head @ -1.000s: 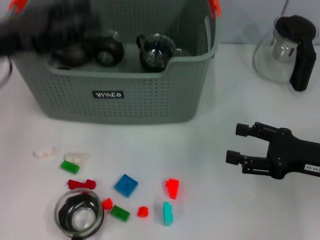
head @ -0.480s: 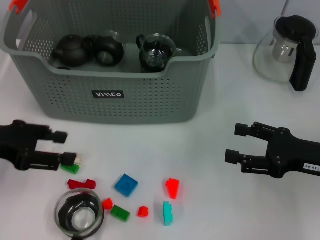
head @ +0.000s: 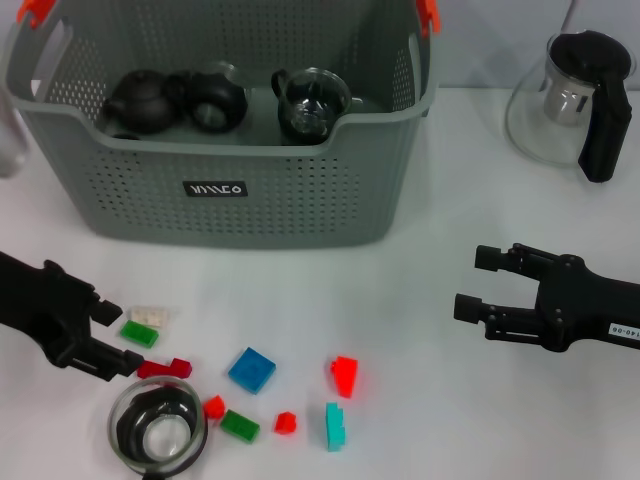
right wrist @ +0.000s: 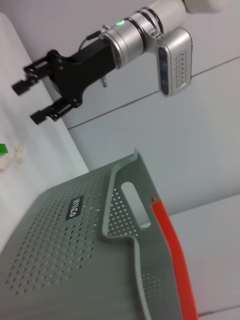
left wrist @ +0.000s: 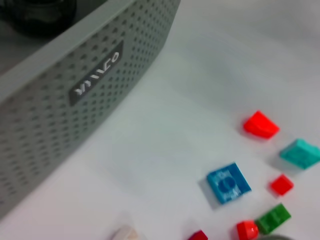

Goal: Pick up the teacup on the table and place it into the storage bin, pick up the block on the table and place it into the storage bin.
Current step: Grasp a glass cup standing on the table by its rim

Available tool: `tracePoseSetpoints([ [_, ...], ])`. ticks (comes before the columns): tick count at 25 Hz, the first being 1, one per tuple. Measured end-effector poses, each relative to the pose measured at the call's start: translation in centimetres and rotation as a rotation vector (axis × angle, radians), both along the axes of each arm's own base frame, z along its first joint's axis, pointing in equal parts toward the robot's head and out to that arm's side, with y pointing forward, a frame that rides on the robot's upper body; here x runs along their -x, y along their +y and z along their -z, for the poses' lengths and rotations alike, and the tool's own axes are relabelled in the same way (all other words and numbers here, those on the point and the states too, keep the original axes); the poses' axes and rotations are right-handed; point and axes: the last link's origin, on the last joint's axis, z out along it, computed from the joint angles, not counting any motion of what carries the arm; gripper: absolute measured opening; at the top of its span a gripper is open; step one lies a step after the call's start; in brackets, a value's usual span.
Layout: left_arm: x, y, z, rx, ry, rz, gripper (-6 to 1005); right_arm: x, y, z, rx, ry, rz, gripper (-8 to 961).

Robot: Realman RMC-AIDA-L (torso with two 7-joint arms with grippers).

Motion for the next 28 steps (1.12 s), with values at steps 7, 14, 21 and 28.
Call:
tracePoseSetpoints([
  [7, 0.3, 0.2, 2.9, 0.046, 0.106, 0.009, 665, -0.2, -0.1, 0.2, 0.001, -0.001, 0.015, 927],
  [14, 1.5, 0.2, 5.1, 0.101, 0.139, -0.011, 645, -0.2, 0.0, 0.2, 0.000, -0.002, 0.015, 927],
  [21, 1.9, 0.3, 5.6, 0.099, 0.178, -0.022, 625, -0.2, 0.1, 0.2, 0.000, -0.003, 0.015, 927],
  [28, 1.9, 0.3, 5.9, 0.104, 0.189, -0.020, 606, -0.2, 0.1, 0.2, 0.001, -0.005, 0.014, 927],
])
